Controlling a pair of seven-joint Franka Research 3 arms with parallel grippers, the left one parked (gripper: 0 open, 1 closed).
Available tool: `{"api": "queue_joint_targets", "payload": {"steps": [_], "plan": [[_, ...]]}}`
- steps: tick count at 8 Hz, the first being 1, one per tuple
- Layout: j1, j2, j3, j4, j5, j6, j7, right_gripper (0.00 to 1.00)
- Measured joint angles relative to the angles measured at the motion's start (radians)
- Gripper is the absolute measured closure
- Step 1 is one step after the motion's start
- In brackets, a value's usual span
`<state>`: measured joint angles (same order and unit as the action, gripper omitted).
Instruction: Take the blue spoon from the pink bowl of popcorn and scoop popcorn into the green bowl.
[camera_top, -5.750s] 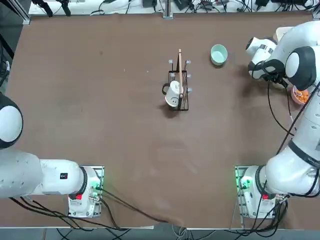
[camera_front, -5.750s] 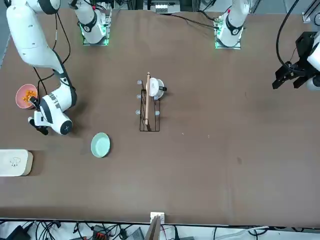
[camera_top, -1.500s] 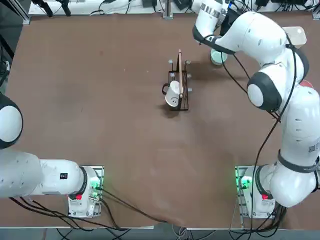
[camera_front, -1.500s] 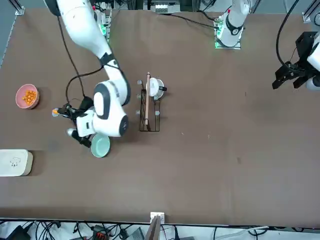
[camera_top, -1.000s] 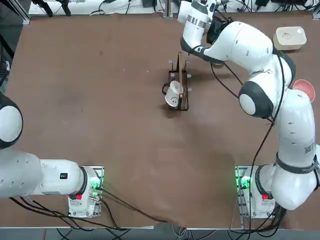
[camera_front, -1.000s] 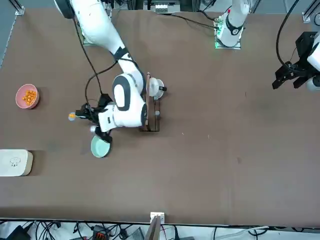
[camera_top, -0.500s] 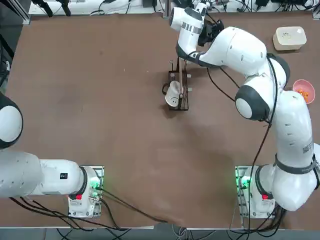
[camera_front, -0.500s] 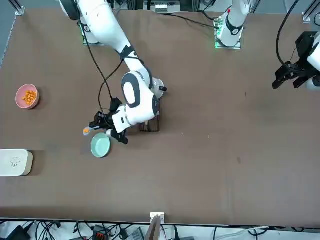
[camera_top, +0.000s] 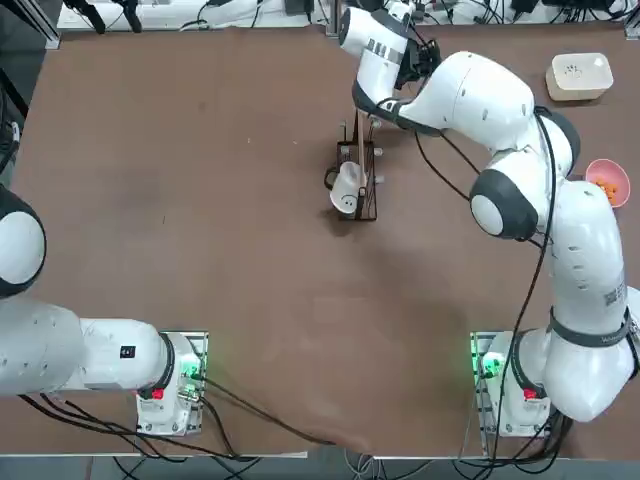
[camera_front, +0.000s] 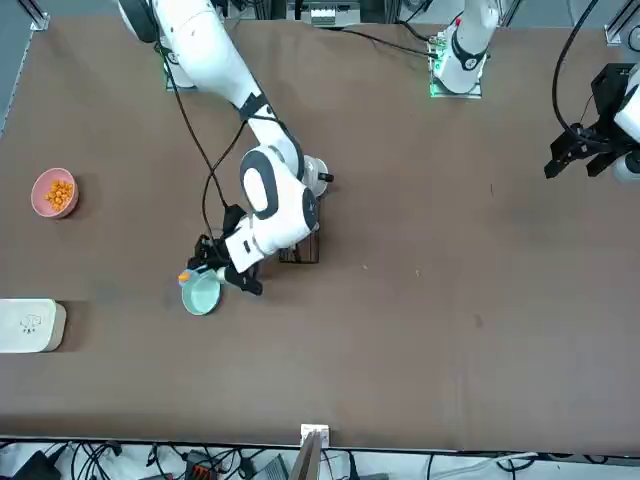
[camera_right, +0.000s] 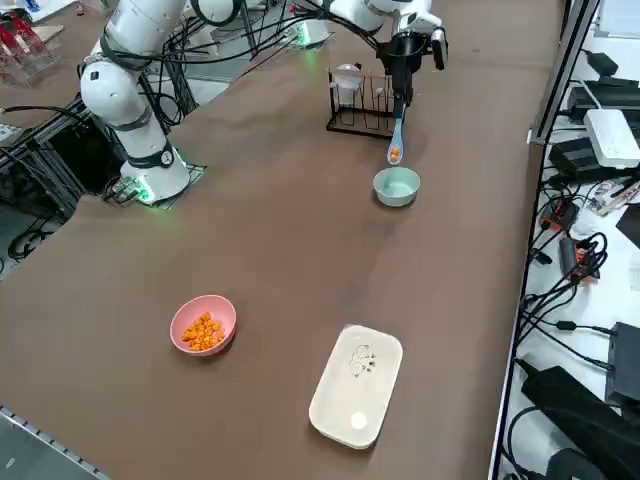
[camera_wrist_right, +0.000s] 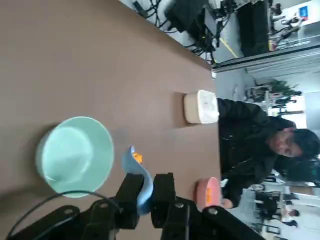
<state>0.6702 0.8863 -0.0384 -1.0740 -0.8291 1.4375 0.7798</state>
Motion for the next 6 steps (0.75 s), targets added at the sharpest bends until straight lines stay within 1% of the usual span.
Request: {"api": "queue_joint_targets", "payload": {"steps": [2, 4, 6], "plan": [[-0.014, 0.0, -0.005, 0.009, 0.098, 0.016, 0.015, 0.87], [-0.047, -0.004, -0.007, 0.024, 0.205, 0.025, 0.021, 0.87], [-0.08, -0.02, -0.008, 0.032, 0.292, 0.068, 0.021, 0.87]]}}
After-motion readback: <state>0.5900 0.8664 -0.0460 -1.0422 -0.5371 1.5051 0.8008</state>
